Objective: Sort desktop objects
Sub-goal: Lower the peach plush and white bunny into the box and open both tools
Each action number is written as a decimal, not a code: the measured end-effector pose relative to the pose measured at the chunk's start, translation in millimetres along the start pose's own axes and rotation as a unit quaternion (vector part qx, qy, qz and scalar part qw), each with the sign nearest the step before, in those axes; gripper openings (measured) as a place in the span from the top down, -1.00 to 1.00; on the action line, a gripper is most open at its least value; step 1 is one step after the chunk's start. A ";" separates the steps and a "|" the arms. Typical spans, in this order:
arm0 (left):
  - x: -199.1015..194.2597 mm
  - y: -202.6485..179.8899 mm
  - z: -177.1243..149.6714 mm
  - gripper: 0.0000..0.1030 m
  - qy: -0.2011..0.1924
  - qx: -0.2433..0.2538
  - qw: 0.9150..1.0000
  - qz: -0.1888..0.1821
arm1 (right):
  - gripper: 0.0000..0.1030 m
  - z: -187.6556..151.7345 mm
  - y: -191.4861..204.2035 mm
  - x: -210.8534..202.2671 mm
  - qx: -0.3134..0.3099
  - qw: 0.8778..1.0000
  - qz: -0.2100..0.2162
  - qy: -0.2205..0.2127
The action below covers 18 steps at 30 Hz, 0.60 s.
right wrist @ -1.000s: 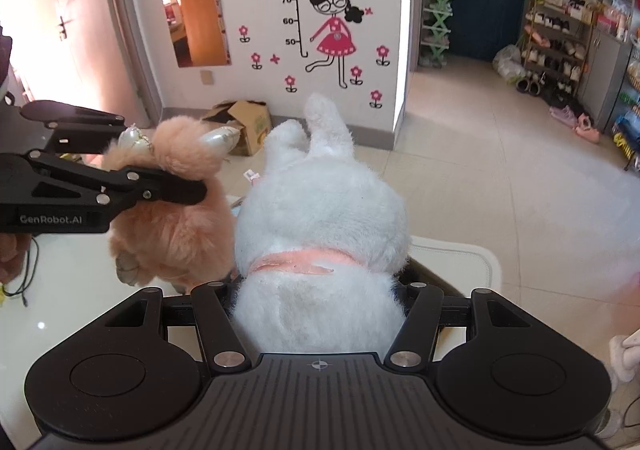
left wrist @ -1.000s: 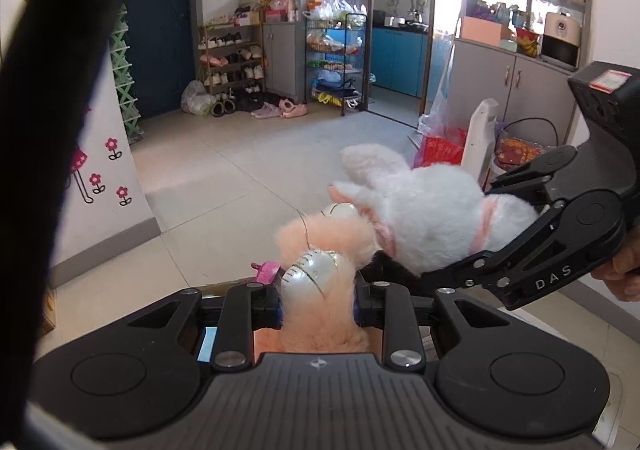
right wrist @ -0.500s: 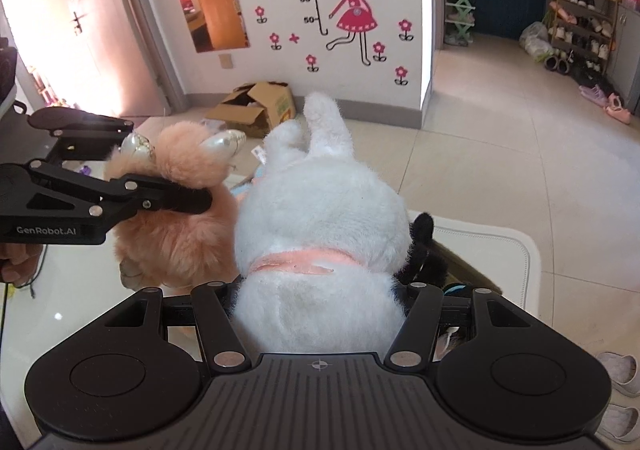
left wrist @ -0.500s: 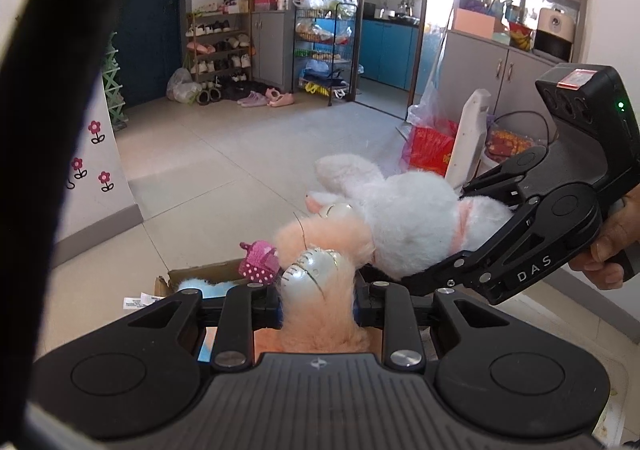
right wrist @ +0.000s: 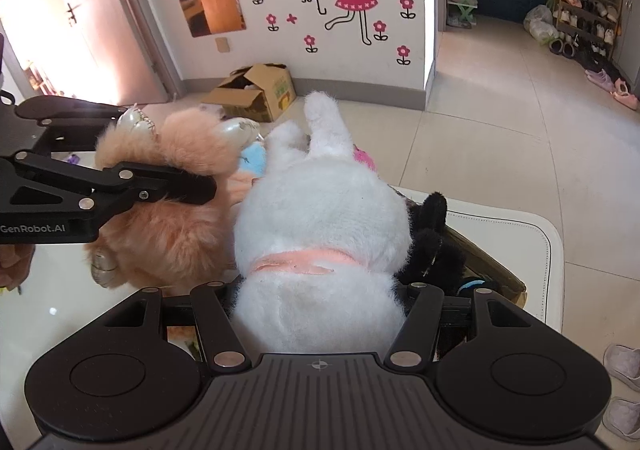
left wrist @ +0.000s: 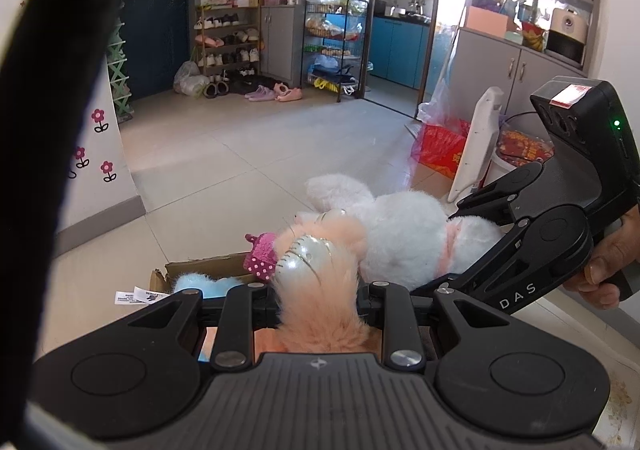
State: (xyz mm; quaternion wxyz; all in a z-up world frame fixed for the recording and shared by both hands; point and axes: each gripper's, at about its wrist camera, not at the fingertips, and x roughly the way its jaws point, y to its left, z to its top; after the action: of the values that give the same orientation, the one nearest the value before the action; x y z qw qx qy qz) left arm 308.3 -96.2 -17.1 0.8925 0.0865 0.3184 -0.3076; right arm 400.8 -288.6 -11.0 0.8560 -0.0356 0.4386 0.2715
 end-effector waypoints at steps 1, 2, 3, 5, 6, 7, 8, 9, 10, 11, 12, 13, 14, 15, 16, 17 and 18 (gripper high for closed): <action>2.3 1.1 -0.4 0.53 0.001 -0.003 1.000 0.001 | -0.27 0.6 -1.2 2.2 0.002 1.000 0.000 0.001; 4.0 1.9 -1.5 0.53 0.002 -0.004 1.000 0.003 | -0.28 0.8 -2.2 4.9 0.003 1.000 0.001 0.003; 6.5 2.5 -2.5 0.53 0.004 -0.005 1.000 0.005 | -0.28 0.8 -2.7 8.3 0.003 1.000 0.001 0.008; 11.3 3.3 -3.7 0.54 0.005 -0.006 1.000 0.011 | -0.30 0.5 -2.3 15.4 0.000 1.000 -0.005 0.017; 14.9 4.1 -3.7 0.56 0.007 -0.009 1.000 0.014 | -0.31 0.6 -2.4 18.1 0.000 1.000 -0.007 0.019; 17.2 4.5 -4.3 0.58 0.009 -0.009 1.000 0.017 | -0.31 0.8 -2.9 20.1 0.001 1.000 -0.008 0.019; 18.7 5.4 -5.4 0.58 0.008 -0.011 1.000 0.020 | -0.32 1.0 -3.9 21.3 0.003 1.000 -0.010 0.018; 20.7 6.6 -6.0 0.58 0.006 -0.017 1.000 0.023 | -0.32 1.1 -5.0 22.1 0.005 1.000 -0.010 0.016; 22.6 8.1 -6.6 0.58 0.003 -0.025 0.999 0.021 | -0.33 1.3 -5.2 24.0 0.005 1.000 -0.010 0.018; 25.5 8.6 -7.4 0.59 0.000 -0.030 0.999 0.022 | -0.34 1.7 -4.3 27.0 0.002 1.000 -0.012 0.021; 28.4 8.3 -8.8 0.59 0.000 -0.032 0.999 0.024 | -0.36 2.2 -2.8 30.4 -0.002 1.000 -0.018 0.024; 31.9 8.1 -10.5 0.59 0.000 -0.035 0.999 0.025 | -0.40 2.7 -1.6 33.2 -0.006 0.999 -0.022 0.027; 34.1 8.1 -12.6 0.59 0.000 -0.042 0.999 0.027 | -0.45 3.1 -0.6 35.2 -0.008 0.999 -0.023 0.028; 35.4 8.4 -14.1 0.59 -0.004 -0.047 0.999 0.026 | -0.47 3.5 0.0 35.9 -0.007 0.999 -0.023 0.028; 36.2 8.4 -14.3 0.59 -0.008 -0.050 0.998 0.026 | -0.54 3.8 0.5 35.9 -0.006 0.999 -0.021 0.028; 36.7 9.2 -13.2 0.59 -0.012 -0.055 0.998 0.029 | -0.62 4.5 1.1 35.4 -0.004 0.999 -0.020 0.026; 35.9 10.6 -11.2 0.59 -0.016 -0.060 0.998 0.030 | -0.65 5.1 1.6 33.9 -0.003 1.000 -0.019 0.023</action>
State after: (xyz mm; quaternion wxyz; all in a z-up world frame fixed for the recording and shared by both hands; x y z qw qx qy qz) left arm 330.8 -101.6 -48.6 0.9096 0.0372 0.3197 -0.2627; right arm 419.6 -271.0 -33.7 0.8505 -0.0523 0.4565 0.2558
